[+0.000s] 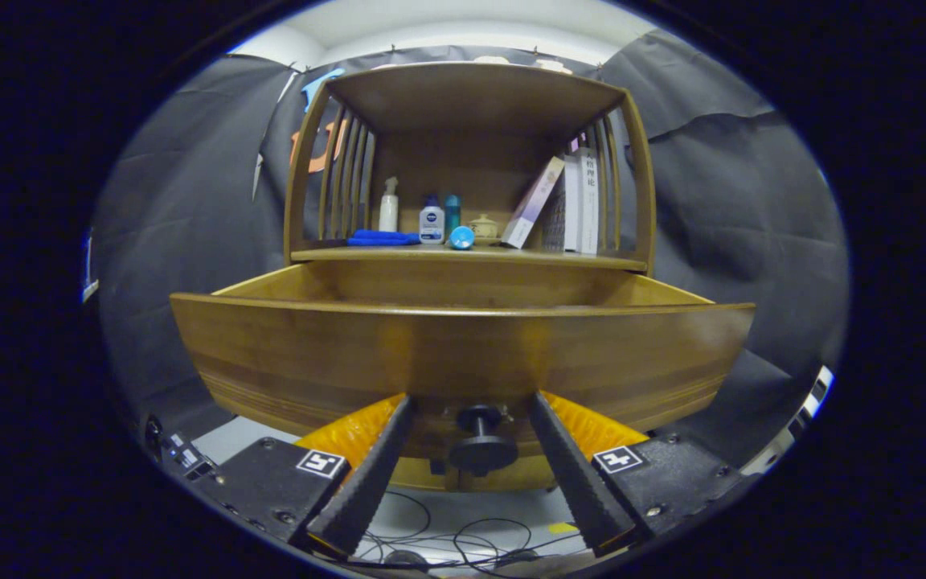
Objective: Pull open the drawer, take out the items inside it, and place them on the countertop above the cabinet.
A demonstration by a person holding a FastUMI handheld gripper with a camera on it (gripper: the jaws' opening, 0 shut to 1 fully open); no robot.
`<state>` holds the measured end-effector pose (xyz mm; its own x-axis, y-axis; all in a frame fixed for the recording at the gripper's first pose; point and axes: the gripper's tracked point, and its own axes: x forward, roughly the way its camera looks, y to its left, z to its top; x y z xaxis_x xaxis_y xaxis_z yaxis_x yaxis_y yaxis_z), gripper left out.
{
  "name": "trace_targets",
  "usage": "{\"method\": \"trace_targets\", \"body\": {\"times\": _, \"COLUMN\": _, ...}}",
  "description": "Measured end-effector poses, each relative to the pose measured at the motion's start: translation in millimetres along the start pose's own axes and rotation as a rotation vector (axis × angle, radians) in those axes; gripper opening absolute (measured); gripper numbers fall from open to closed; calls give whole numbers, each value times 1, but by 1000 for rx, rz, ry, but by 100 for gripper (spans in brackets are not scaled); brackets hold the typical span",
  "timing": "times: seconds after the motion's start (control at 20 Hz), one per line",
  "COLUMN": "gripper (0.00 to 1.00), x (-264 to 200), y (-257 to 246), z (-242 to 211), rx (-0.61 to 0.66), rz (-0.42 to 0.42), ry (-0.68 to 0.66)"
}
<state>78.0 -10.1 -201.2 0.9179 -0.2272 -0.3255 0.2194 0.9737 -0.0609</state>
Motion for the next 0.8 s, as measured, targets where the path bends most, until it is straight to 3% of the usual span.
{"method": "trace_targets", "body": {"times": 0.8, "gripper": 99, "x": 147, "y": 6, "z": 48, "rx": -25, "rz": 33, "ry": 62}}
